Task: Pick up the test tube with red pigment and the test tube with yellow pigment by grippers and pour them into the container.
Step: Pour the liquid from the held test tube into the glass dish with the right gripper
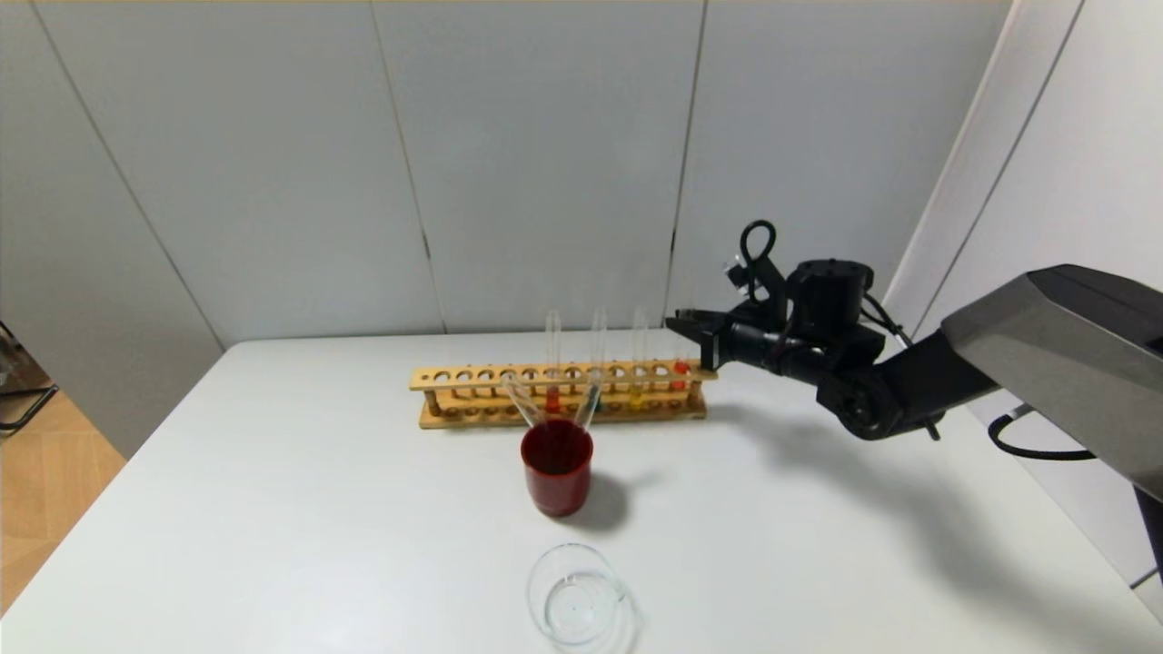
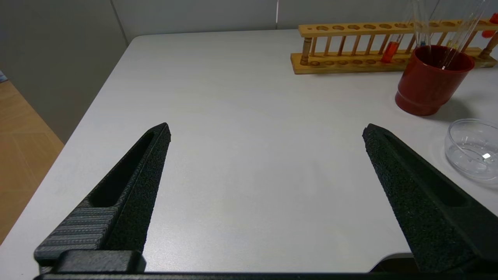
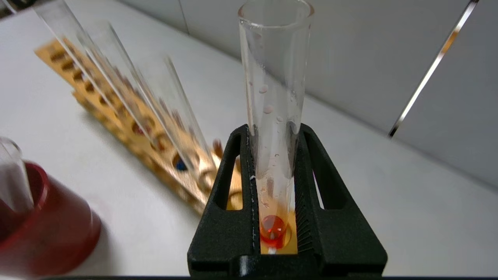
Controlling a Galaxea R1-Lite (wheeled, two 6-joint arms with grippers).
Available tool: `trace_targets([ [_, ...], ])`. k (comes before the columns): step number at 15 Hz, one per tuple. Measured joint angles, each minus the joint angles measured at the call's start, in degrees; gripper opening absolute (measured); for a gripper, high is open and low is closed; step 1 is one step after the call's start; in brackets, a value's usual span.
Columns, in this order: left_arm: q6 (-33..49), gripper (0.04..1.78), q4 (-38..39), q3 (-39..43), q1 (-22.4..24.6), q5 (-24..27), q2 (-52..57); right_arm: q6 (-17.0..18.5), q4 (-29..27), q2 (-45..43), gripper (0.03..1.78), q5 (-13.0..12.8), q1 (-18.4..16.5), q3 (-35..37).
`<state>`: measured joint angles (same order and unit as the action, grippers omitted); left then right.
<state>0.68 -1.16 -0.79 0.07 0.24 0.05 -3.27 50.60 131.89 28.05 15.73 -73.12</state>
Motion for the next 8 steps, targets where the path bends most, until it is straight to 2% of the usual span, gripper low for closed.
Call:
trace_targets([
  [5,0.00,1.75,0.00,0.00,0.00,-0.02,0.00,0.33,-1.62,-5.55,0.34,-0.11,-0.35,-2.68],
  [8,0.00,1.75,0.01,0.00,0.00,-0.02,0.00,2.58,-5.27,-10.28,0.34,-0.09,-0.49,-3.28],
])
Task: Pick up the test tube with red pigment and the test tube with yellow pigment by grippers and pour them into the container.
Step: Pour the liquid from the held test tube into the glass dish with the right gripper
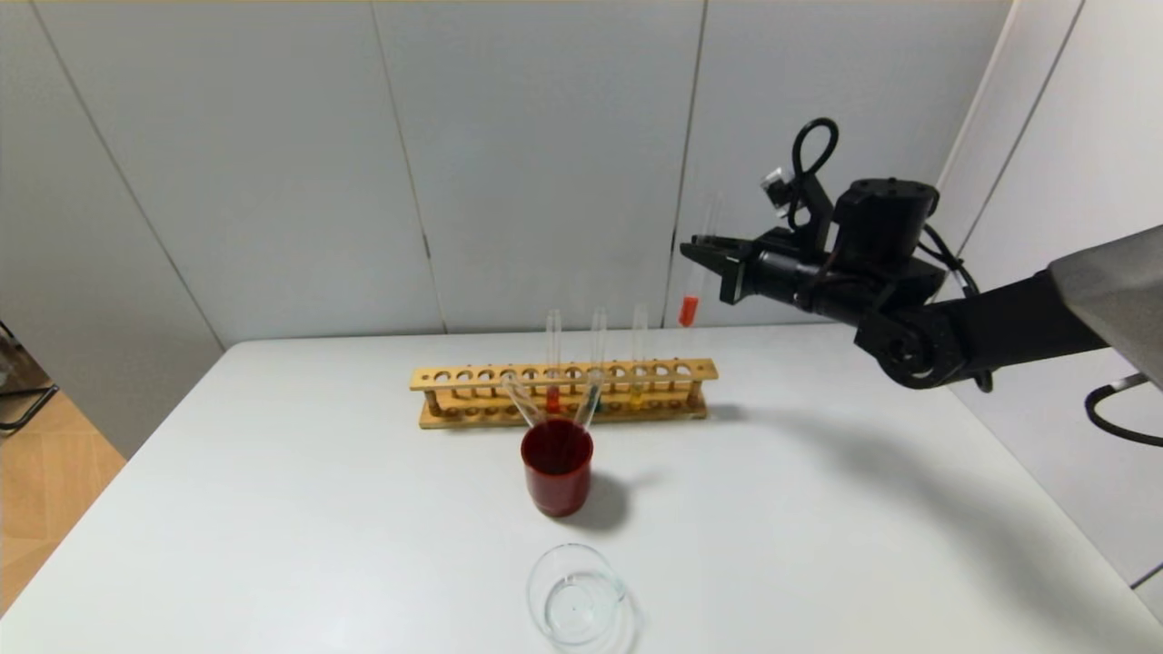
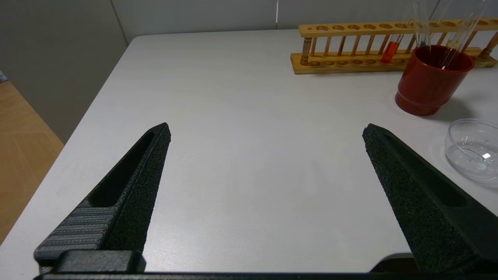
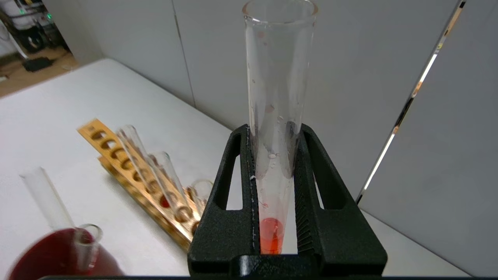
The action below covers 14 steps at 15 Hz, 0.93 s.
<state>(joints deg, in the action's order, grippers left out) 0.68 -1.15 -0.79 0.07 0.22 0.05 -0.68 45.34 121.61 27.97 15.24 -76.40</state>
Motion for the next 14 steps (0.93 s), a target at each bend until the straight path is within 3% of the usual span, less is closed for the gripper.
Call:
trace_targets([
  [3,0.00,1.75,0.00,0.00,0.00,0.00,0.00,0.66,-4.77,-5.77,0.34,-0.05,-0.26,0.96],
  [6,0.00,1.75,0.00,0.00,0.00,-0.01,0.00,0.50,-6.34,-12.93,0.34,-0.22,-0.37,6.63],
  [11,0.00,1.75,0.00,0.00,0.00,0.00,0.00,-0.59,-6.36,-27.12,0.34,-0.11,0.09,22.41],
  [14,0.00,1.75,0.00,0.00,0.00,-0.01,0.00,-4.55,-6.01,-34.66,0.34,-0.05,0.41,33.34],
])
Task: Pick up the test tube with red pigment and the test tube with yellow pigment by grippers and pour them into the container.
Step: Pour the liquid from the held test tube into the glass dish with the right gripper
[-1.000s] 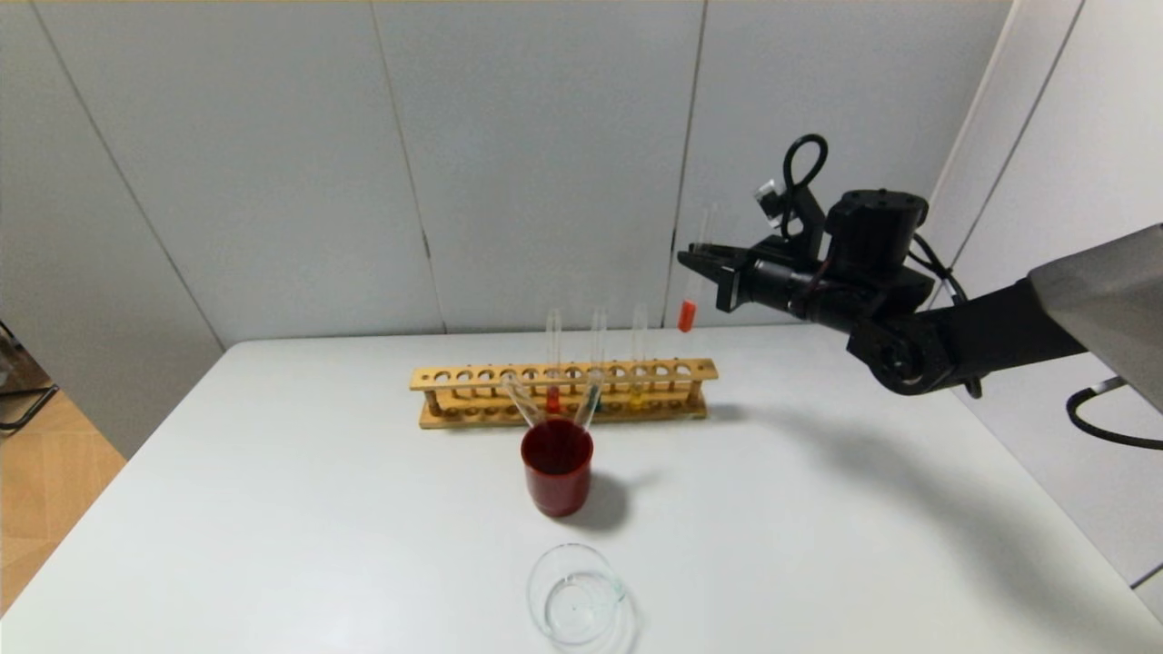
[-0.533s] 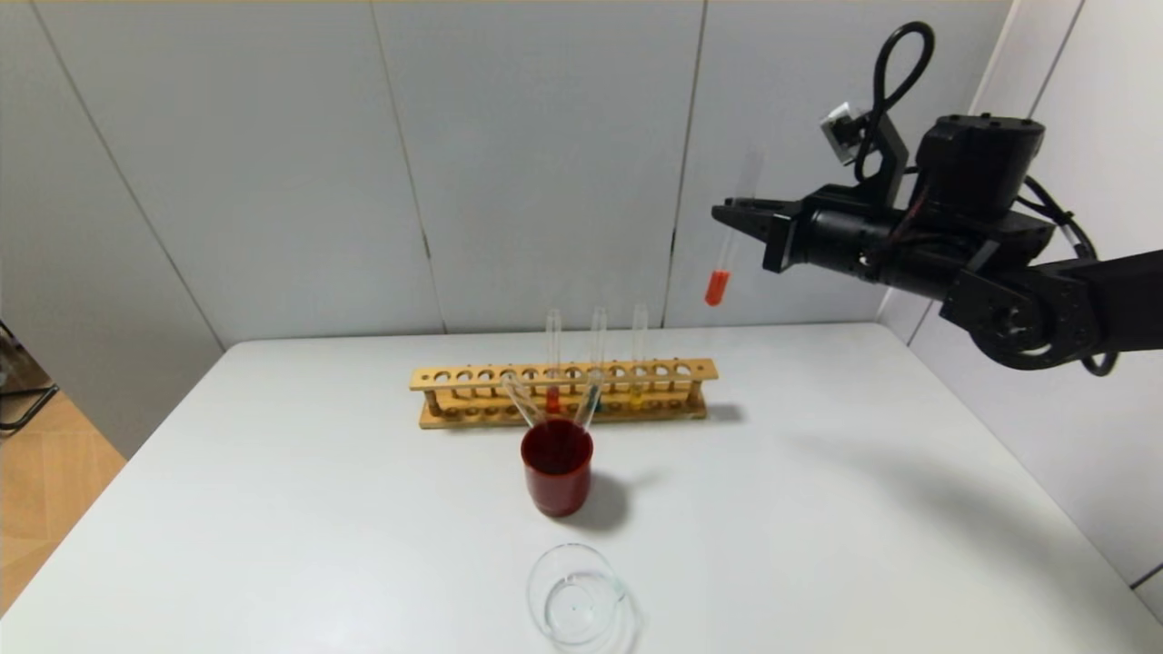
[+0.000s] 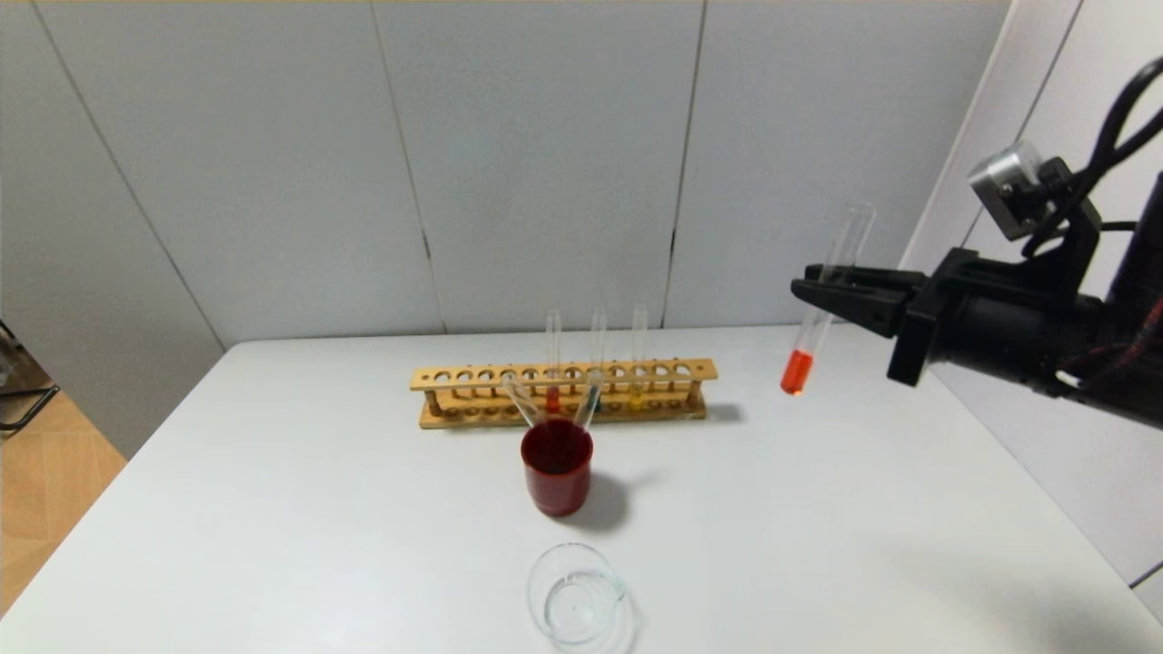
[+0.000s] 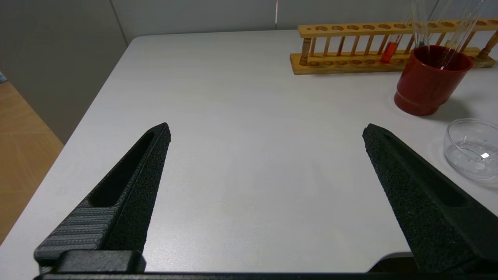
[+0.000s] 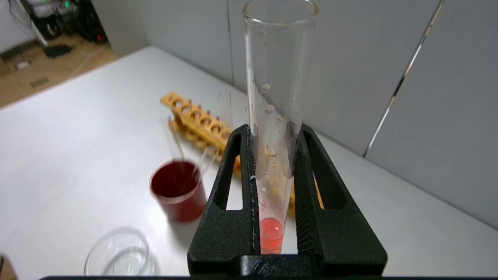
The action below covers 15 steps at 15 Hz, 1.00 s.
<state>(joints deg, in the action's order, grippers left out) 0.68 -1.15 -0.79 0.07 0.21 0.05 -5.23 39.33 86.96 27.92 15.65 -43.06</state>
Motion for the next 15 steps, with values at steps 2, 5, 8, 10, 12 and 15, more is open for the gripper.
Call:
trace_targets([
  [2,0.00,1.75,-0.01,0.00,0.00,0.00,0.00,-2.97,0.22,-4.13,0.34,0.13,0.13,7.03],
  [5,0.00,1.75,0.02,0.00,0.00,0.01,0.00,-5.13,0.44,-9.58,0.34,0.26,0.27,15.86],
  [8,0.00,1.75,-0.01,0.00,0.00,0.04,0.00,-8.39,0.26,-12.43,0.34,0.46,0.60,21.37],
  [10,0.00,1.75,0.00,0.00,0.00,0.01,0.00,-10.92,0.13,-13.12,0.34,0.57,1.73,23.47],
  [12,0.00,1.75,0.00,0.00,0.00,0.01,0.00,-11.39,0.15,-13.28,0.34,0.09,4.55,24.48],
  [15,-0.02,1.75,0.00,0.00,0.00,0.01,0.00,-11.63,0.13,-12.13,0.34,-0.28,9.64,24.62],
])
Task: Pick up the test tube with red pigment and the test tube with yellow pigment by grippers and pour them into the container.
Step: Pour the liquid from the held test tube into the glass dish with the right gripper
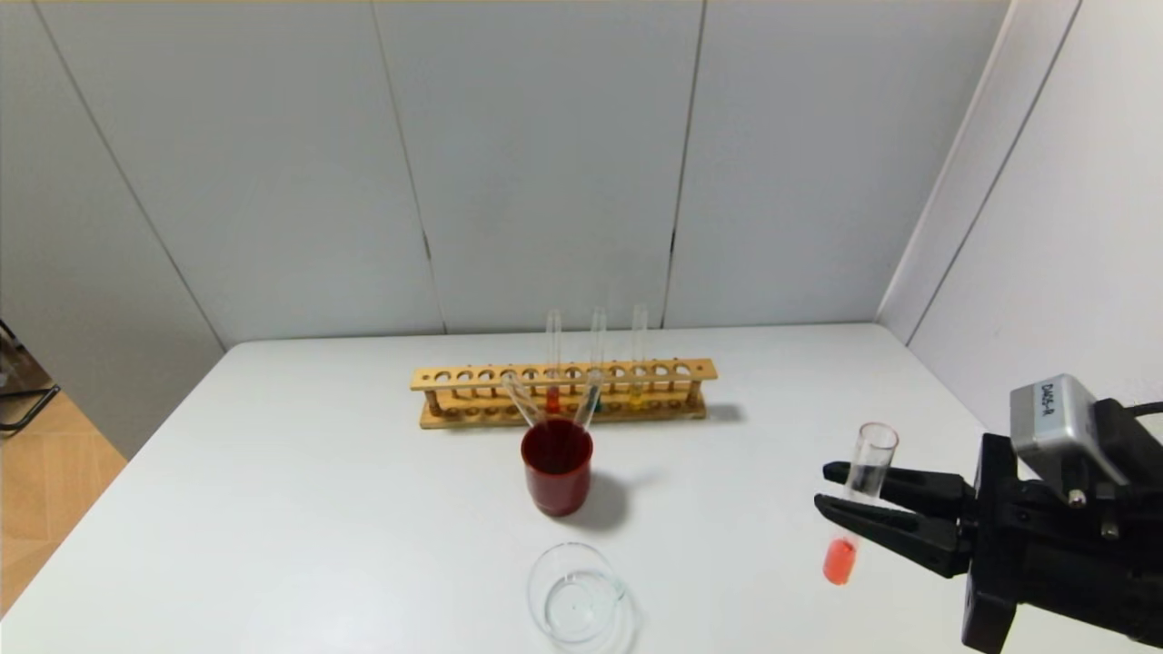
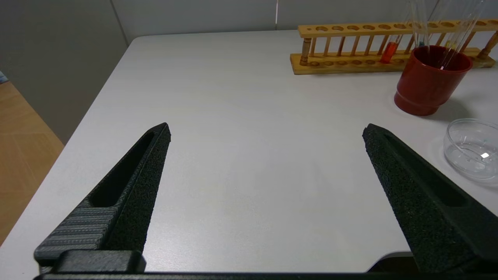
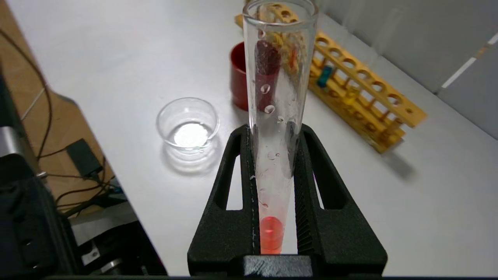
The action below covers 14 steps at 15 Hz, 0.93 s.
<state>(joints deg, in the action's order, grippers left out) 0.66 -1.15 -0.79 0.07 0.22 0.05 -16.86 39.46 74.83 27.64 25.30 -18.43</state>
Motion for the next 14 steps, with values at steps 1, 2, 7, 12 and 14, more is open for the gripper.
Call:
trace_targets([
  [1,0.02,1.75,0.00,0.00,0.00,0.02,0.00,-0.34,0.11,0.83,0.34,-0.49,1.62,-0.26],
  [2,0.02,1.75,0.00,0.00,0.00,0.02,0.00,-0.87,0.15,1.79,0.34,-1.38,3.17,-0.56],
  [7,0.02,1.75,0.00,0.00,0.00,0.05,0.00,-2.60,0.15,7.20,0.34,-4.68,8.80,-2.45],
  [12,0.00,1.75,0.02,0.00,0.00,-0.01,0.00,-9.16,-0.46,12.57,0.34,-5.32,10.70,-4.36],
  [14,0.02,1.75,0.00,0.00,0.00,0.02,0.00,-11.45,-0.49,14.68,0.34,-5.89,11.00,-5.44],
])
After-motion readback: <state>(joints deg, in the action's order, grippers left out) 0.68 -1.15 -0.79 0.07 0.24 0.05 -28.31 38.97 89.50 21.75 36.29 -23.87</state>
